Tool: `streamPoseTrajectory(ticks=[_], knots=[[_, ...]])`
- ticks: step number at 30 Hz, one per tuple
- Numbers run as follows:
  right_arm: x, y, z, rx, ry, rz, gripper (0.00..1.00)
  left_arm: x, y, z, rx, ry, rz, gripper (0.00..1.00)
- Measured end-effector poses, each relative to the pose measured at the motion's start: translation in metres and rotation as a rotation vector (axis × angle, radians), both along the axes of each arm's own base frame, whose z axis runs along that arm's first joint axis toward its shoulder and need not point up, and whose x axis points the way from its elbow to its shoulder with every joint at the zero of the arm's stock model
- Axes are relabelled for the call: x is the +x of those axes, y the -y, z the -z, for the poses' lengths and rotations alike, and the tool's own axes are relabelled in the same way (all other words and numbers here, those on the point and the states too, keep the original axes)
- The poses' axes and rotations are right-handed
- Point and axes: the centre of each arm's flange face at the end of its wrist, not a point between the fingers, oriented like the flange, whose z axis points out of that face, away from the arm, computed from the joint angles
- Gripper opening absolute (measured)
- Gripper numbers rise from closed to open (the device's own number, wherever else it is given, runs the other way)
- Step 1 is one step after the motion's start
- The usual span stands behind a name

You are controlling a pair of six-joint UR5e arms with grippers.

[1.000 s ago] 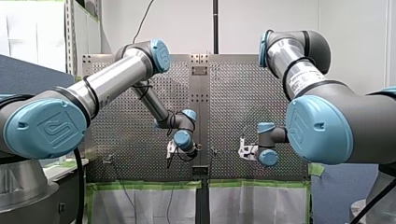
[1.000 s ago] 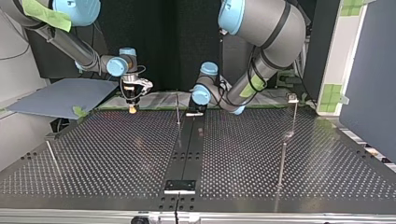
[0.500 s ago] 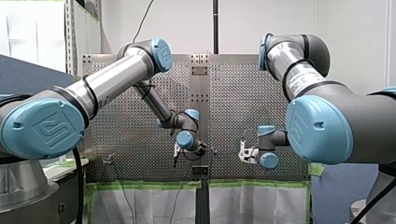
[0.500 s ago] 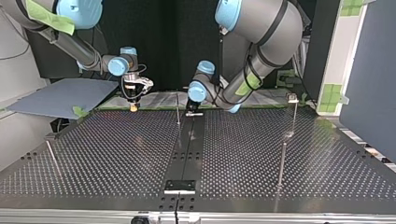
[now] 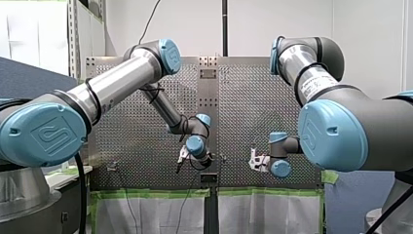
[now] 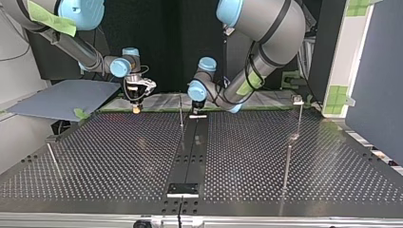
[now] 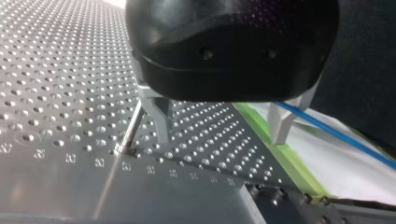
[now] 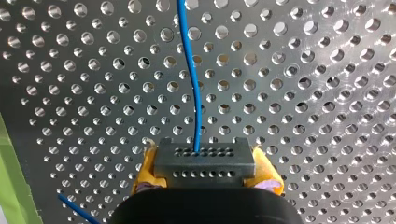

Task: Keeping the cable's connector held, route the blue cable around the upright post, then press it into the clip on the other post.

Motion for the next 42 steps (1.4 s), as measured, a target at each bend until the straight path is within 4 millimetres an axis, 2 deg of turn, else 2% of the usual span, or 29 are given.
streamPoseTrajectory(ticks=[16,24,28,35,42], knots=[[0.0,0.001,0.0,0.011,-0.003,-0.004,0.0,-0.027,0.009,-0.044,-0.115,0.067,0.062,1.0],[-0.001,-0.001,0.0,0.031,-0.008,-0.011,0.0,-0.054,0.014,-0.068,-0.14,0.087,0.067,1.0],[-0.002,-0.001,0.001,0.039,-0.01,-0.01,0.0,-0.073,0.014,-0.065,-0.132,0.058,0.07,1.0],[-0.003,0.0,0.001,0.04,-0.011,-0.009,0.0,-0.103,0.01,-0.043,-0.133,0.006,0.055,1.0],[-0.002,0.0,0.001,0.04,-0.01,-0.015,0.0,-0.121,0.008,-0.025,-0.188,-0.024,0.065,1.0]])
